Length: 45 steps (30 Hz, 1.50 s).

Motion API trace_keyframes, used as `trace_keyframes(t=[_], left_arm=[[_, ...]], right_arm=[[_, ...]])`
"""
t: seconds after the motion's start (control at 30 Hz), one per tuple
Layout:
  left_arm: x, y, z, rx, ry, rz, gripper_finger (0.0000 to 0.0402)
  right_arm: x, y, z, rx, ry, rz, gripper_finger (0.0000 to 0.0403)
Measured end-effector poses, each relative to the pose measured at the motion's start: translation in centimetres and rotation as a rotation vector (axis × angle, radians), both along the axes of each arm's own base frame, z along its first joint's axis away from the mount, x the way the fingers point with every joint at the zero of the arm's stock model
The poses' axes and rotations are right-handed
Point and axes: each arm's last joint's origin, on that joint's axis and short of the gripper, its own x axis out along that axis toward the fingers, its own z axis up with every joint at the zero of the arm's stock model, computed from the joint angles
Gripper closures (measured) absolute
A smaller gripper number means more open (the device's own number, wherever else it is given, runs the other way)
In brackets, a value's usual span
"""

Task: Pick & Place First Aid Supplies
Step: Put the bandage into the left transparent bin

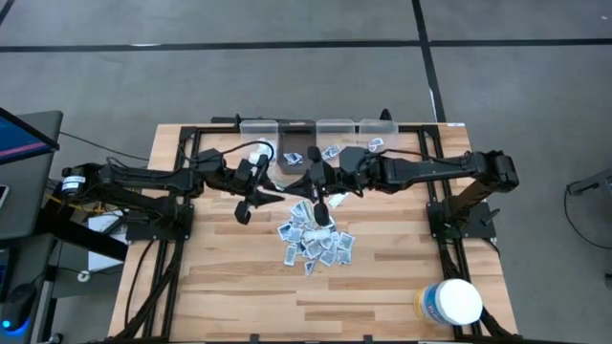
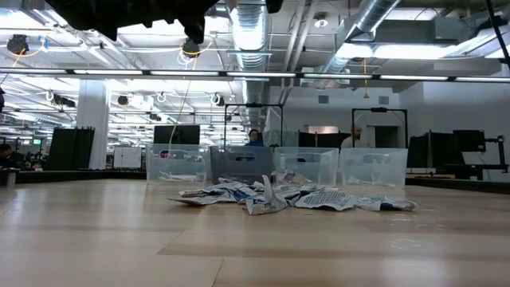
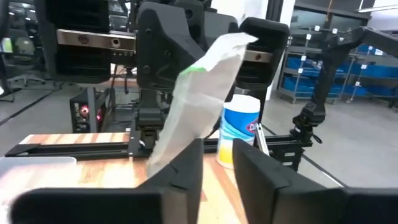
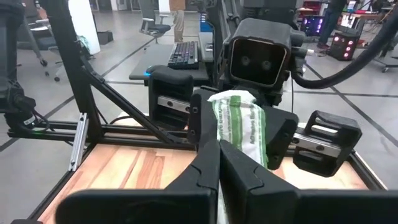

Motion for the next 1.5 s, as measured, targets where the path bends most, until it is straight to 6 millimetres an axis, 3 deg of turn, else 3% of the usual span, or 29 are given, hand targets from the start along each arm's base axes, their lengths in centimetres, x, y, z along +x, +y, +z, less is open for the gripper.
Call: trace_keyframes(t=[0.27, 0.53, 0.9, 1.17, 1.33, 1.5], left_arm=[[0.0, 0.2, -0.1, 0.115, -0.031, 0.053, 0.0227], [0.2, 1.2, -0.8, 0.158, 0.042, 0.243, 0.0199], [0.2, -0.8, -0.5, 0.119, 0.009, 0.042, 0.0199], [0.1, -1.2, -0.1, 0.120, -0.034, 0.031, 0.0204], [0.1, -1.2, 0.0, 0.119, -0.043, 0.040, 0.0228], [0.0, -1.0, 0.3, 0.119, -0.068, 0.057, 0.0279]], right_arm=[[0.0, 0.1, 0.0, 0.026, 0.002, -0.001, 0.0402], [-0.2, 0.8, 0.2, 0.026, 0.001, 0.017, 0.0402], [-0.3, 0.9, 0.3, 0.026, 0.001, 0.018, 0.0402], [-0.3, 0.6, 0.3, 0.025, 0.001, 0.010, 0.0402], [-0.3, 0.6, 0.2, 0.025, 0.014, 0.010, 0.0402], [-0.3, 0.6, -0.1, 0.024, 0.037, 0.010, 0.0402]])
